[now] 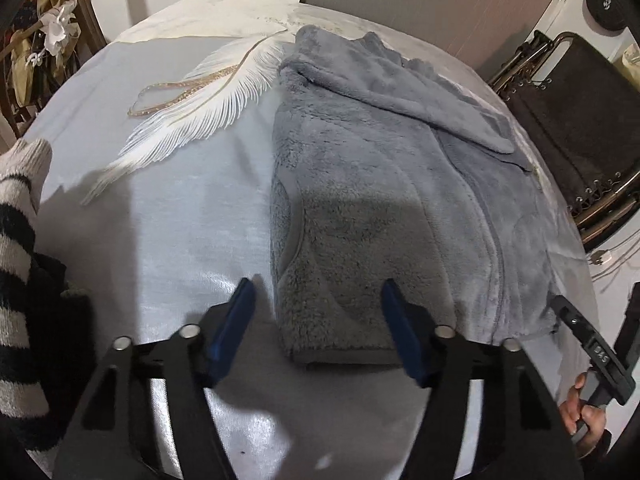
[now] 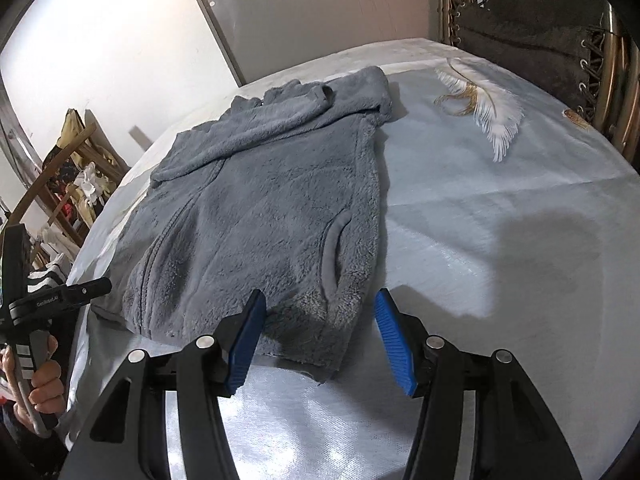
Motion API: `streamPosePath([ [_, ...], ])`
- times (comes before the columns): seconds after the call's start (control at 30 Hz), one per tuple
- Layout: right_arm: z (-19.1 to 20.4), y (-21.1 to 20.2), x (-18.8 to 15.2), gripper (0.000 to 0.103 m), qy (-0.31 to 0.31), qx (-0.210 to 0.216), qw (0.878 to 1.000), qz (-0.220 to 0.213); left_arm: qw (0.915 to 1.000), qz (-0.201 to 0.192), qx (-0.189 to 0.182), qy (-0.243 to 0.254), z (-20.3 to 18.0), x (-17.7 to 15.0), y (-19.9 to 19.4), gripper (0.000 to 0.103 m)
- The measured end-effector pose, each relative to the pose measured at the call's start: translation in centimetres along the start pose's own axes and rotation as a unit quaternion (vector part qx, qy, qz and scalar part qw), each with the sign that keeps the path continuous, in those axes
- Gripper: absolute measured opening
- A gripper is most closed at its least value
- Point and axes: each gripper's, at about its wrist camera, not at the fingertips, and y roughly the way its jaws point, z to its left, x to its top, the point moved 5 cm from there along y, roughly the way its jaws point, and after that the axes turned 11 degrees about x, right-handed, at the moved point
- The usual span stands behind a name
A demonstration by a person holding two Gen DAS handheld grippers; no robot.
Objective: Fold small clothes
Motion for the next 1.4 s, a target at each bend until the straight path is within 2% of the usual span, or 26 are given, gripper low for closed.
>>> streamPosePath([
  [0.07,0.3,0.2,0.0,0.057,-0.007,0.001,1.000,0.001,1.0000,-0.002,0.004,0.003,0.0,-0.1,0.0,0.057],
  [0.13,0.6,0.3,0.0,0.047,-0.008,0.012,1.000,0.002,1.0000,0.002,-0.006,0.002,-0.1,-0.2,-0.1,0.056],
  [0.23,0.9,0.2,0.0,0.047,-0.004,0.029,1.000,0.003,0.9990,0.013,-0.042,-0.003,-0.6,-0.8,-0.4,0.056],
  [0.33,0.7,0.3,0.0,0.047,0.007,0.039,0.999,0.003,0.9985,0.011,-0.053,-0.007,-0.4,-0.8,-0.5,0.056],
  [0.47,0.6,0.6,0.2,0.047,0.023,0.053,0.998,0.003,0.9960,0.024,-0.076,-0.042,0.2,0.1,0.2,0.055],
  [0.57,1.1,0.6,0.3,0.047,0.022,0.064,0.998,0.001,0.9942,0.033,-0.093,-0.041,-0.2,-0.3,0.3,0.046],
  [0.7,1.6,0.8,0.3,0.046,0.008,0.060,0.998,0.004,0.9974,0.022,-0.068,-0.009,-0.6,-0.8,0.0,0.042],
  [0.8,1.2,1.2,0.3,0.045,0.025,0.068,0.997,0.005,0.9977,0.022,-0.062,-0.017,-0.7,-0.1,0.3,0.043],
  [0.87,1.1,1.3,0.3,0.035,0.024,0.063,0.998,0.004,0.9974,0.024,-0.063,-0.027,-0.7,0.3,0.5,0.043],
  [0.9,1.0,1.3,0.3,0.026,0.024,0.061,0.998,0.003,0.9975,0.024,-0.061,-0.028,-0.7,0.4,0.6,0.037],
  [0.93,1.0,1.2,0.3,0.020,0.026,0.061,0.998,0.000,0.9974,0.026,-0.062,-0.025,-0.8,0.2,0.7,0.019],
  [1.03,0.7,0.7,0.6,0.016,0.036,0.072,0.997,-0.013,0.9984,0.018,-0.051,-0.018,-0.8,-0.3,0.5,0.017],
  [1.17,0.7,1.0,0.4,0.017,0.035,0.071,0.997,-0.003,0.9979,0.022,-0.057,-0.024,-0.2,-0.4,0.3,0.018],
  [1.27,0.6,1.3,0.2,0.021,0.039,0.074,0.996,0.008,0.9971,0.026,-0.064,-0.032,-0.1,-0.4,0.5,0.021],
  [1.33,0.5,1.4,0.2,0.023,0.043,0.076,0.996,0.008,0.9969,0.025,-0.068,-0.030,-0.4,-0.4,0.4,0.031],
  [1.4,0.5,1.4,0.2,0.022,0.042,0.075,0.996,0.007,0.9978,0.022,-0.059,-0.023,-1.0,-0.3,0.4,0.032],
])
